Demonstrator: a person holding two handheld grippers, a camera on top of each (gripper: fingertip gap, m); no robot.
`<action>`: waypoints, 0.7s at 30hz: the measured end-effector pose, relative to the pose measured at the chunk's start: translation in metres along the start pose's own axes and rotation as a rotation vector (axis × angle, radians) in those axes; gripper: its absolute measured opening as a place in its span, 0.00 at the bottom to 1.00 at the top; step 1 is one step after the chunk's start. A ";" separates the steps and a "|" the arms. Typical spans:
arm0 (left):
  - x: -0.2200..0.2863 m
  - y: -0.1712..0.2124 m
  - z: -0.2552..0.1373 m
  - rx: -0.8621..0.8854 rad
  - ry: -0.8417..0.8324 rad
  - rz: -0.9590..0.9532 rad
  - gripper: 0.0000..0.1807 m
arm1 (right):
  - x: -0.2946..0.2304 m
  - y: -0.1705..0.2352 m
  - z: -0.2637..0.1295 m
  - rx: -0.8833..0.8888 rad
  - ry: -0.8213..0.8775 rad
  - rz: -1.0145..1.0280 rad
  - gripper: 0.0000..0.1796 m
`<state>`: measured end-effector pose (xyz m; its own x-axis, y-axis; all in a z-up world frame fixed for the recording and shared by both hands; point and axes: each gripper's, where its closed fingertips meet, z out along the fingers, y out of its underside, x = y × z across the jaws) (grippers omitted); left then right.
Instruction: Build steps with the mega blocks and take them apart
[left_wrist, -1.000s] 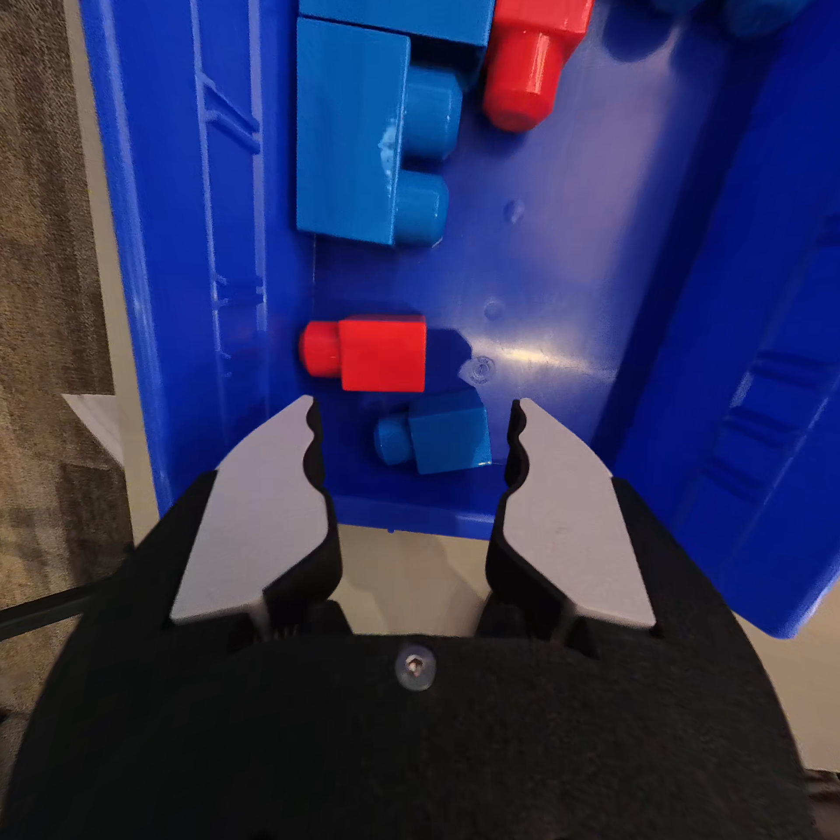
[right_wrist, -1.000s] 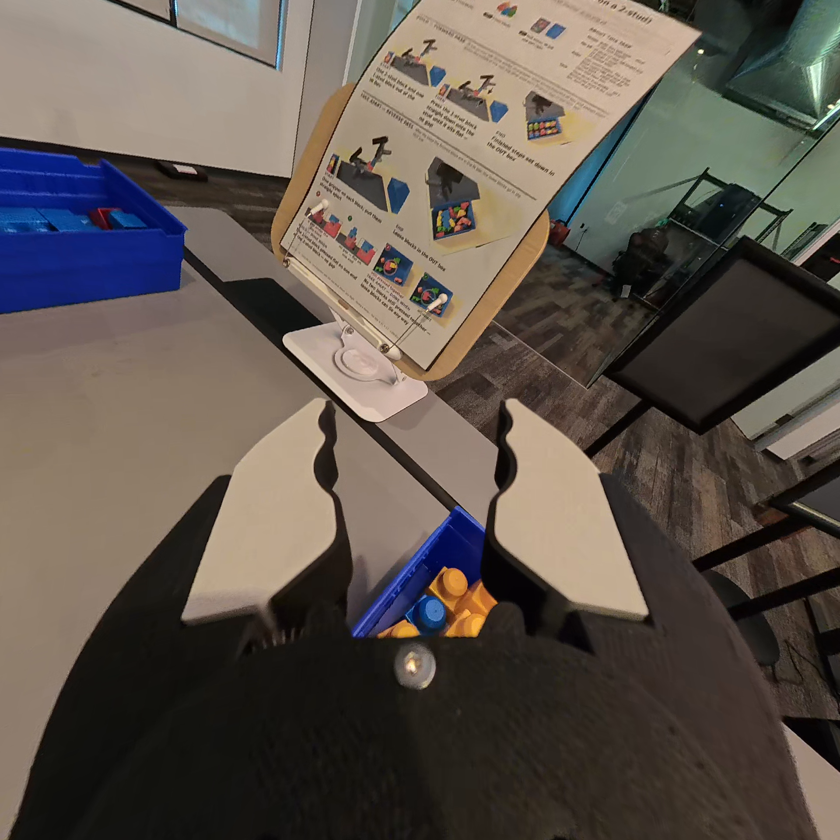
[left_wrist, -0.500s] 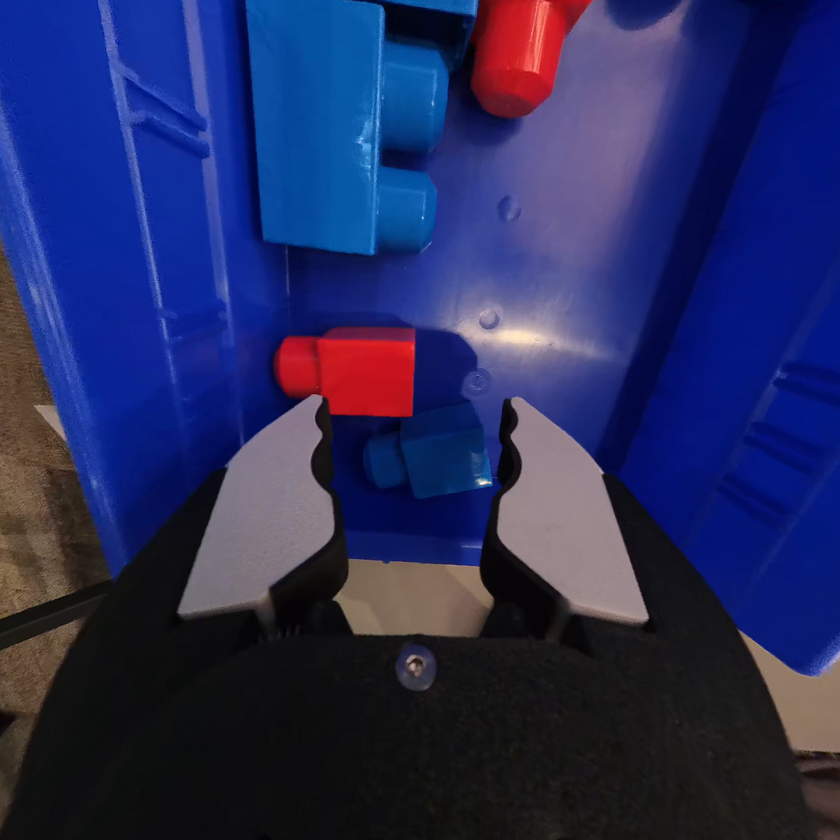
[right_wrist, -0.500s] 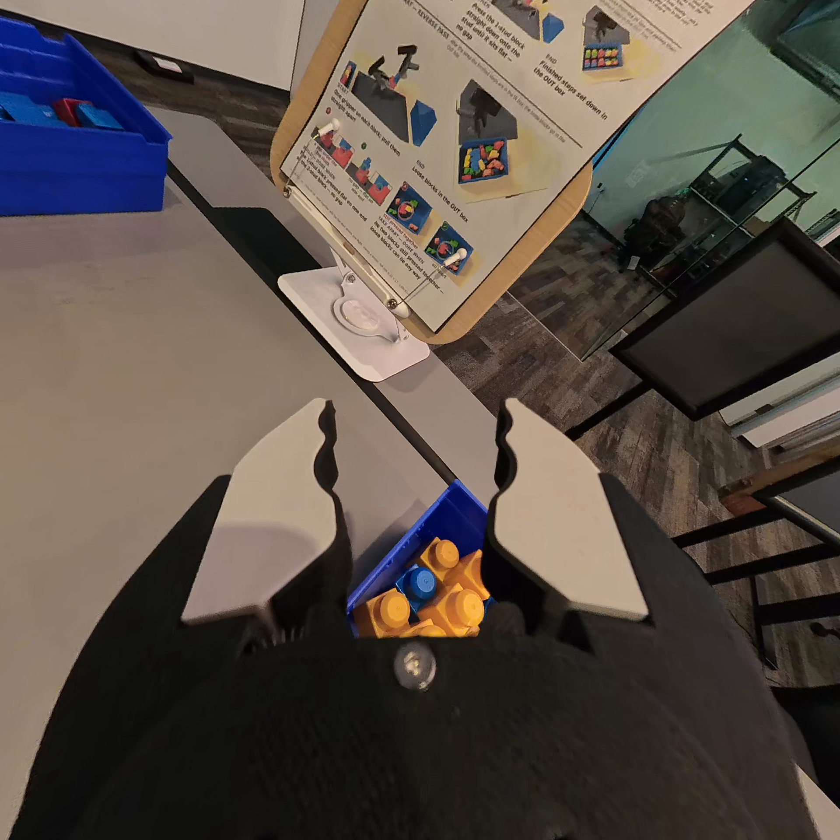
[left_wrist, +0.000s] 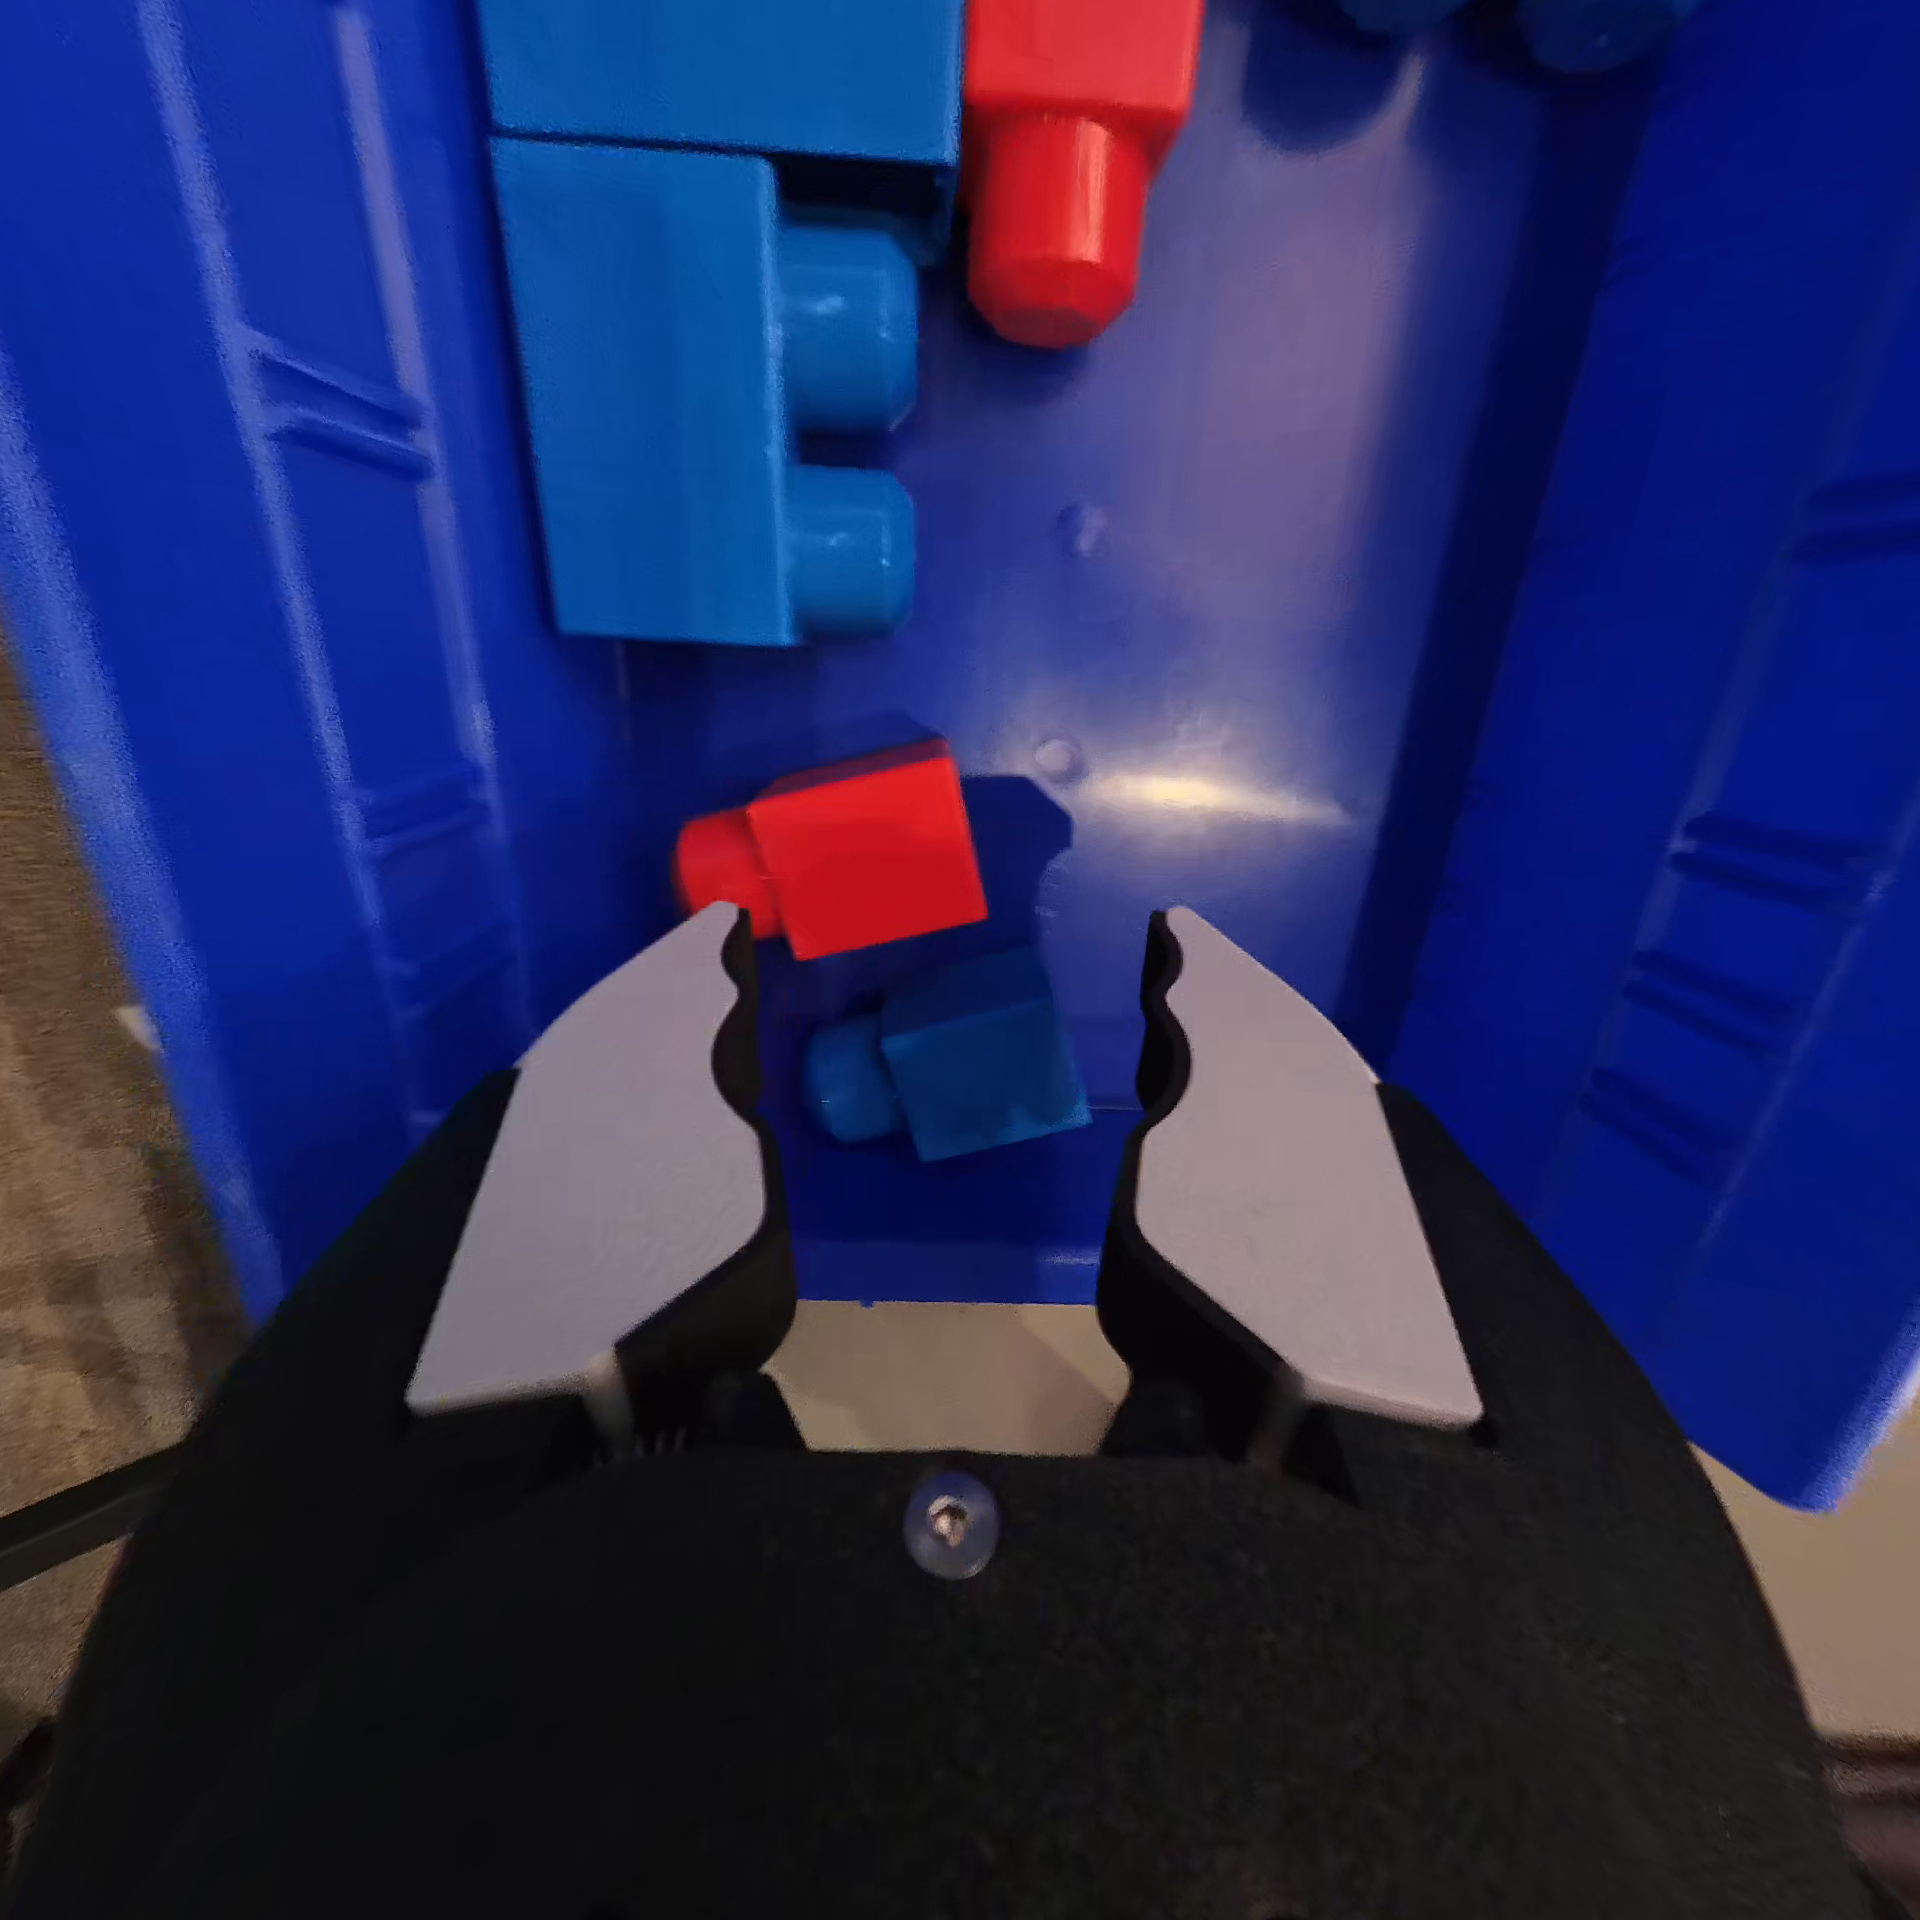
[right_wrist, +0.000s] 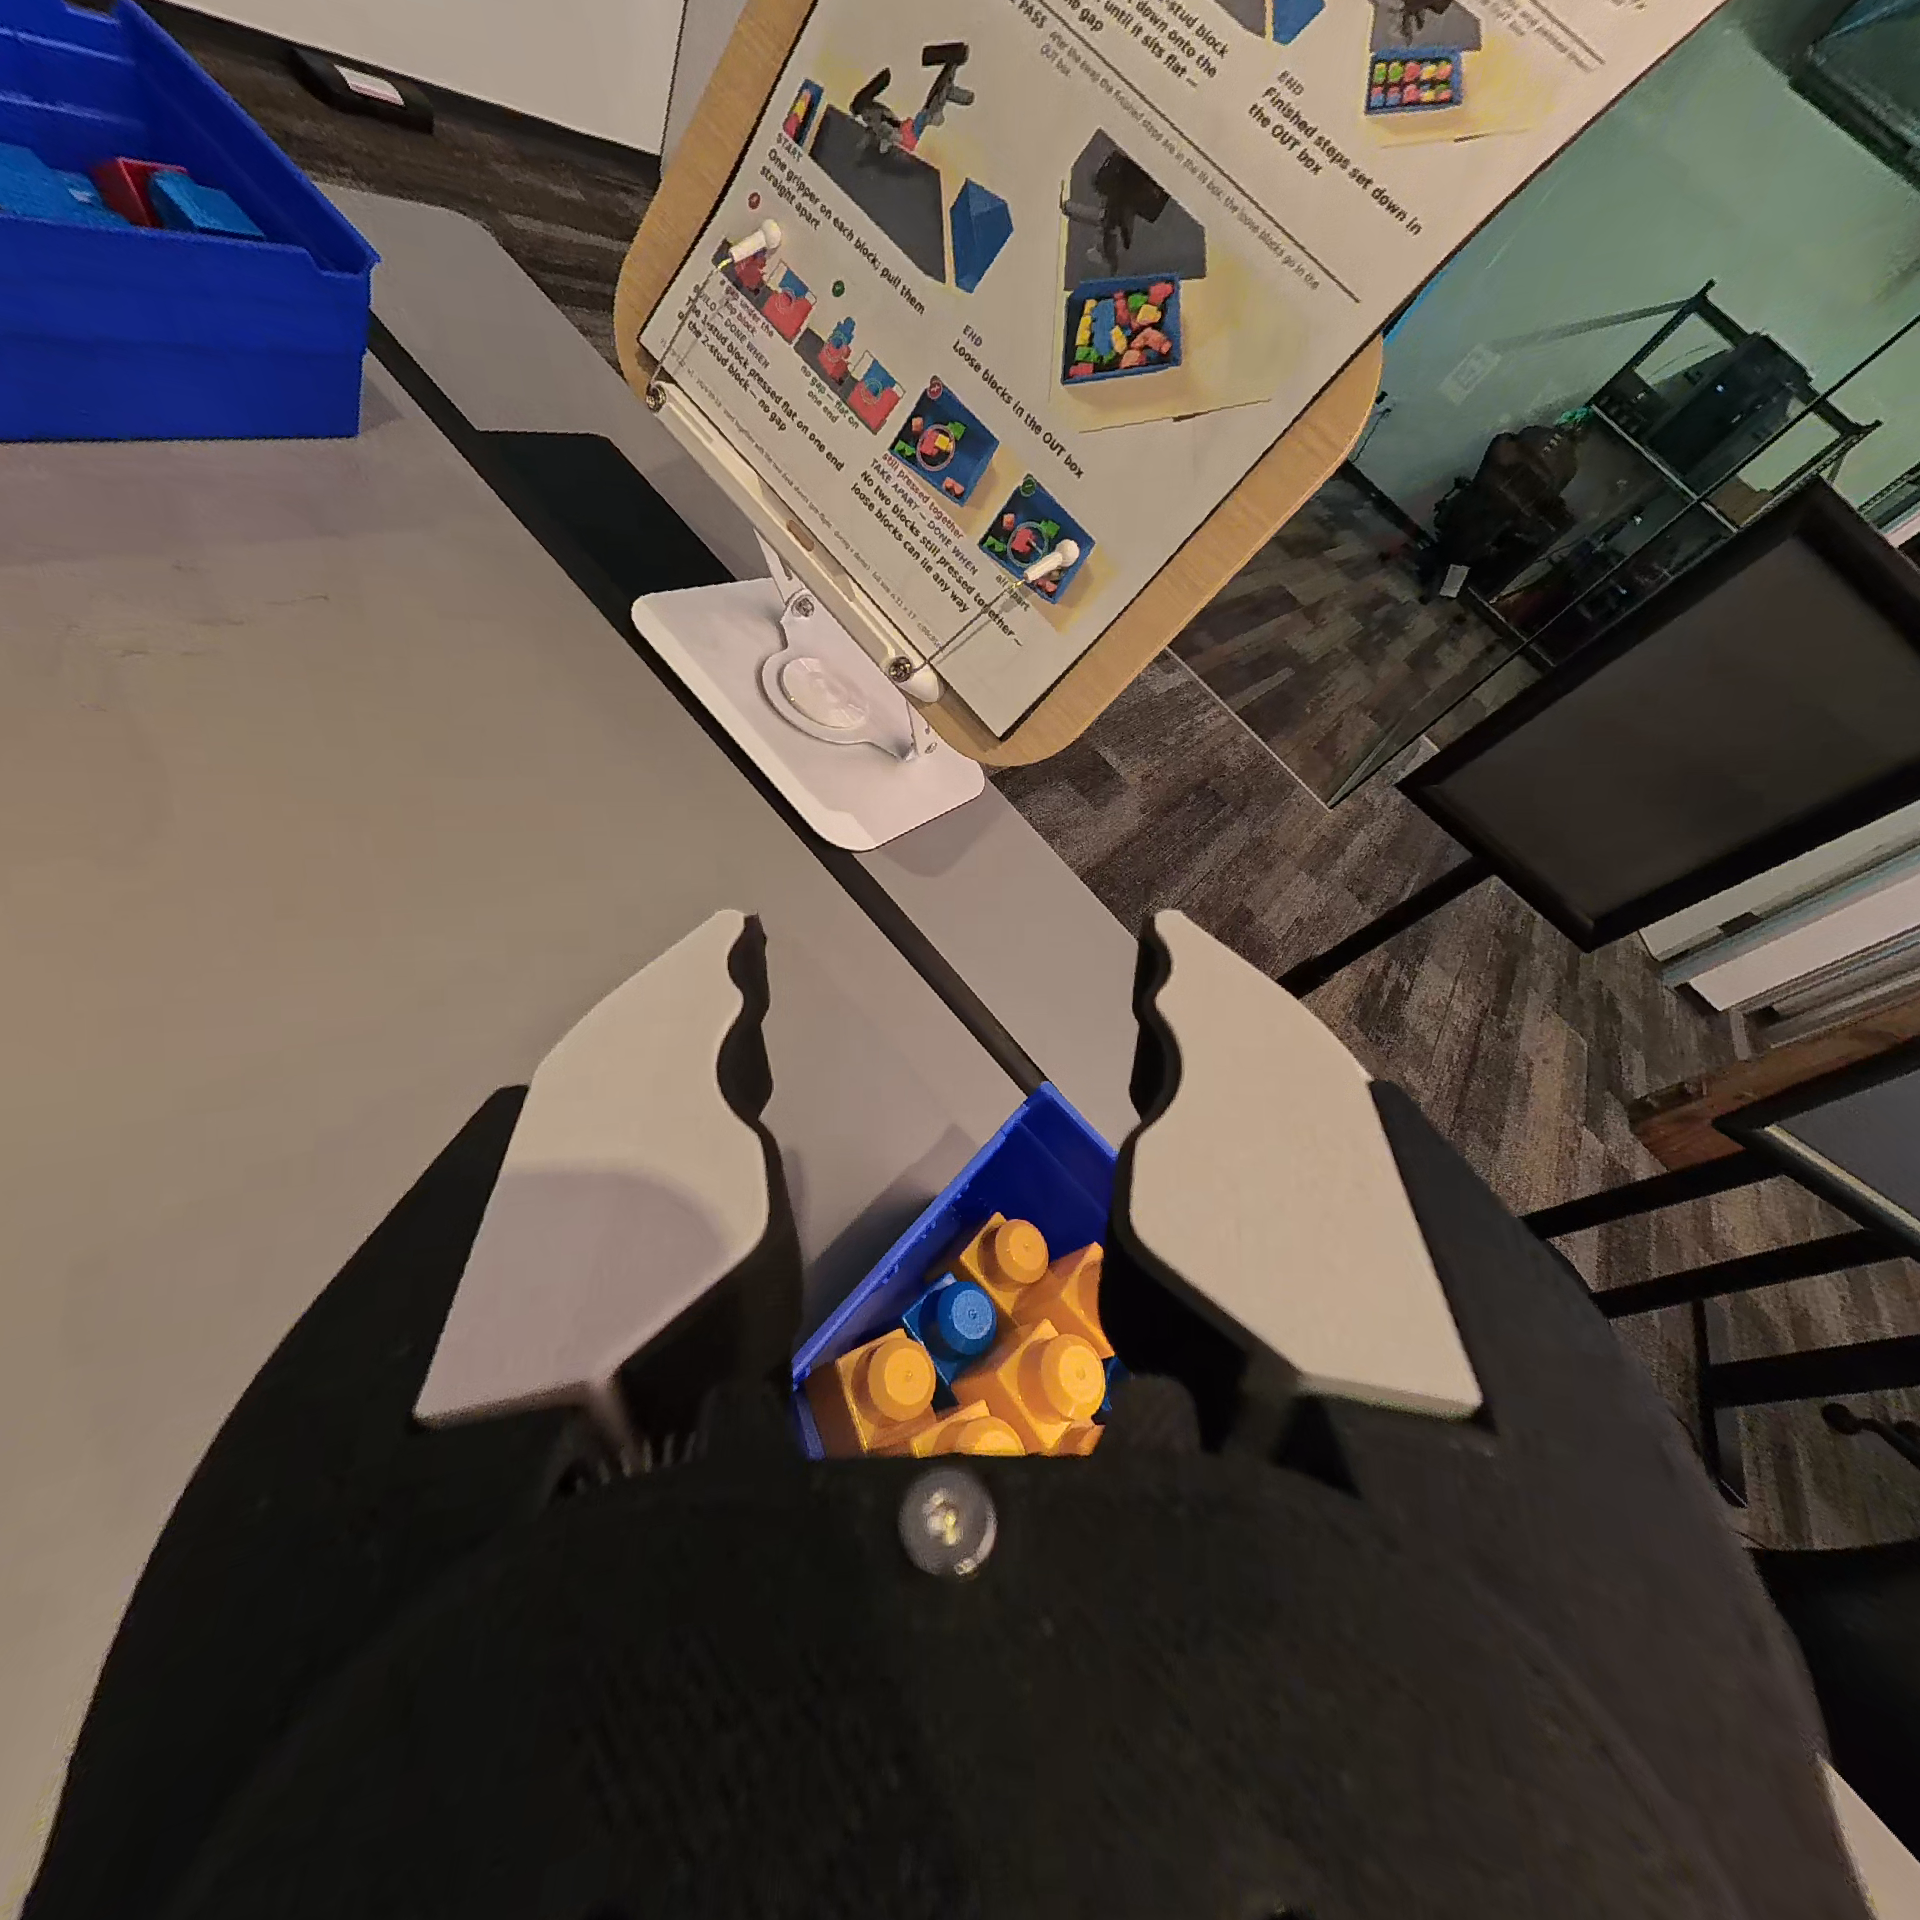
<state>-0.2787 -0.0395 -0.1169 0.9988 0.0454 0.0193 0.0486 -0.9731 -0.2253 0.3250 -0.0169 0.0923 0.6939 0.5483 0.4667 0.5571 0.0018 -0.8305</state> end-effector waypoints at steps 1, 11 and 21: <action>-0.005 -0.002 -0.002 0.012 -0.029 -0.009 0.41 | -0.001 0.000 0.000 -0.002 -0.001 -0.002 0.38; -0.019 -0.002 0.012 0.003 -0.040 -0.085 0.40 | -0.002 0.004 0.003 -0.023 -0.003 -0.013 0.38; -0.022 0.003 0.029 -0.047 -0.035 -0.091 0.38 | -0.008 0.009 0.009 -0.057 -0.018 -0.036 0.38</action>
<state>-0.3004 -0.0367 -0.1463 0.9900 0.1413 0.0030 0.1396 -0.9741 -0.1781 0.3203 -0.0141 0.0788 0.6645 0.5641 0.4901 0.6070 -0.0251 -0.7943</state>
